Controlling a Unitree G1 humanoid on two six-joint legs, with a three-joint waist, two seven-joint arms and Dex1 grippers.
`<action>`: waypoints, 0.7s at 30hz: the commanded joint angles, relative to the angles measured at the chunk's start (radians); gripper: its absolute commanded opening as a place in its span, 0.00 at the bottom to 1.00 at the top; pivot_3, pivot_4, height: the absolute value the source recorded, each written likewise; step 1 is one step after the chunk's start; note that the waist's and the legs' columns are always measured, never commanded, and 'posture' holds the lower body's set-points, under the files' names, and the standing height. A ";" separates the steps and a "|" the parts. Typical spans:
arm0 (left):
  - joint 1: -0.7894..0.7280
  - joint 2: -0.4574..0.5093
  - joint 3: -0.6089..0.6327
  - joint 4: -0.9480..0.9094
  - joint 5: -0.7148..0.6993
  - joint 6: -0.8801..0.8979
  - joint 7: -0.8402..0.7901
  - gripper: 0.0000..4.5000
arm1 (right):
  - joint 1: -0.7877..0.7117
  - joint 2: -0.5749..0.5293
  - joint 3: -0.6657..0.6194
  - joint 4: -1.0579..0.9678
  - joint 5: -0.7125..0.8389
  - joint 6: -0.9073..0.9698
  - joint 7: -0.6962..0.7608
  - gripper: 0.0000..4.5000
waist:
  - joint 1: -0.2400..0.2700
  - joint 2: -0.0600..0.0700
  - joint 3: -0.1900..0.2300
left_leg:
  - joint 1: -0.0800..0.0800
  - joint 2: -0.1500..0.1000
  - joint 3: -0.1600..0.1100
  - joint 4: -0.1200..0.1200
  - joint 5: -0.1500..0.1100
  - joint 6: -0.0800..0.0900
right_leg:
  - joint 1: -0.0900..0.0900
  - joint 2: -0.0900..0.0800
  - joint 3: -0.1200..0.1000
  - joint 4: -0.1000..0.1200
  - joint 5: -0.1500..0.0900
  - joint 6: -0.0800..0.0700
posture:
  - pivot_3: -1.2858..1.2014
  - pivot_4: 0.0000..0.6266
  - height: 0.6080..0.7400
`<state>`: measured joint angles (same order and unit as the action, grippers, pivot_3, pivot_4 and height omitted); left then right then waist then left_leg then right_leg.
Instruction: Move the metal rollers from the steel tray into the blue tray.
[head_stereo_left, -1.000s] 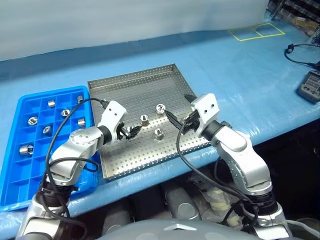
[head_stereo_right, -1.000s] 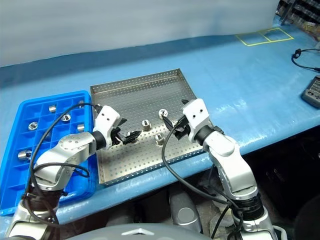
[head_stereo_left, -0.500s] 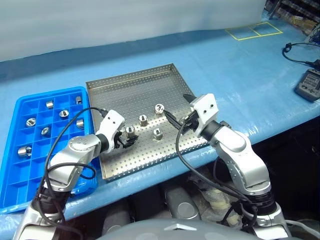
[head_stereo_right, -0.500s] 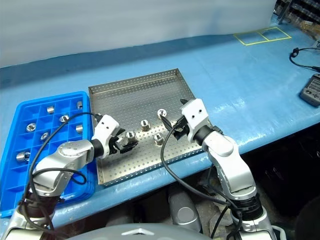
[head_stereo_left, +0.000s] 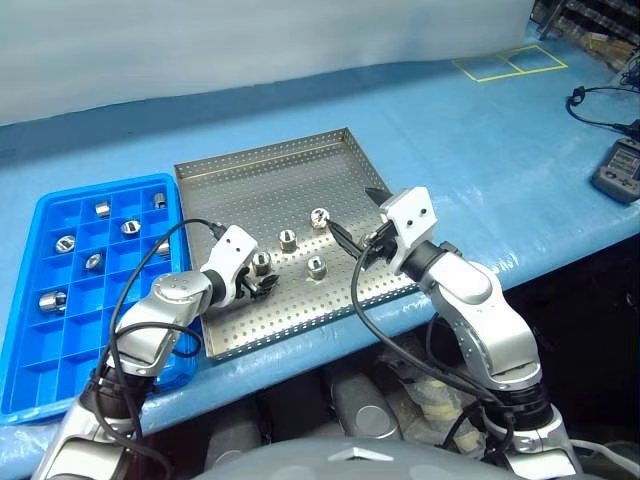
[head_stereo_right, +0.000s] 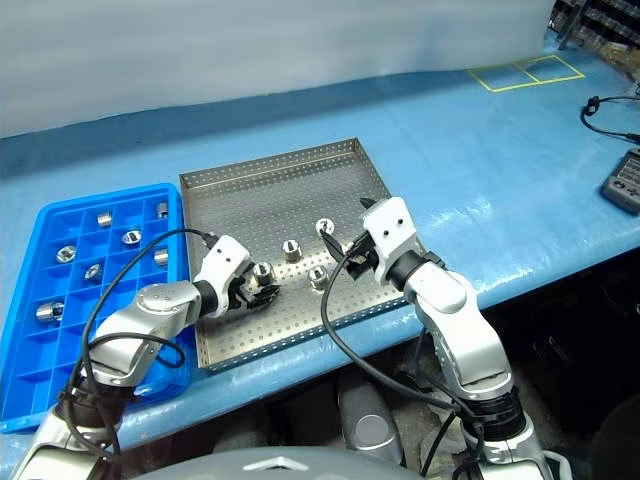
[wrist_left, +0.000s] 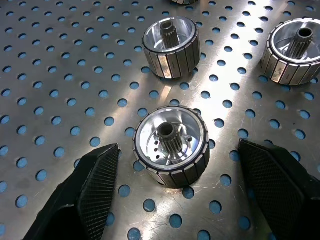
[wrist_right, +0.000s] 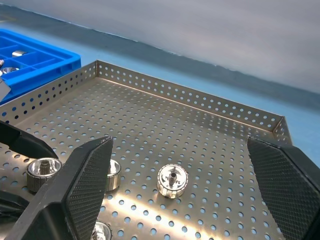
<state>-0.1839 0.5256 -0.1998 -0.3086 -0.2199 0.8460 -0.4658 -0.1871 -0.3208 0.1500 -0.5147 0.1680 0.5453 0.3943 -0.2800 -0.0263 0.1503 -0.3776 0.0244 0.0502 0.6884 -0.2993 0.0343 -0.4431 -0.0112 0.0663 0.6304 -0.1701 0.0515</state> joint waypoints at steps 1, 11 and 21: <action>0.014 -0.015 0.006 0.021 0.010 0.000 0.006 0.85 | -0.010 0.000 -0.007 -0.022 0.004 -0.019 0.004 1.00 | 0.000 0.001 -0.001 | 0.000 0.000 0.000 0.000 0.000 0.000 | 0.000 0.000 0.000 0.000 0.000 0.001 | 0.40 0.24 1.00; 0.023 -0.036 0.022 0.014 0.027 -0.002 0.020 0.40 | -0.017 0.000 0.000 -0.018 0.003 -0.019 0.014 1.00 | 0.001 0.002 -0.002 | 0.000 0.000 0.000 0.000 -0.001 0.001 | 0.000 0.000 0.000 0.000 0.001 0.001 | 0.40 0.24 1.00; 0.038 -0.043 0.040 -0.002 0.023 -0.021 0.023 0.37 | -0.019 0.000 0.001 -0.019 0.000 -0.016 0.020 1.00 | 0.001 0.002 -0.002 | 0.000 0.000 0.000 0.000 -0.001 0.001 | 0.000 0.000 0.000 0.000 0.001 0.002 | 0.41 0.24 1.00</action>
<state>-0.1621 0.4856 -0.1587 -0.2955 -0.1980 0.8221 -0.4375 -0.1884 -0.3208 0.1510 -0.5147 0.1673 0.5453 0.4128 -0.2794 -0.0242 0.1488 -0.3780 0.0239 0.0501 0.6889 -0.3000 0.0356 -0.4432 -0.0116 0.0665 0.6301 -0.1692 0.0531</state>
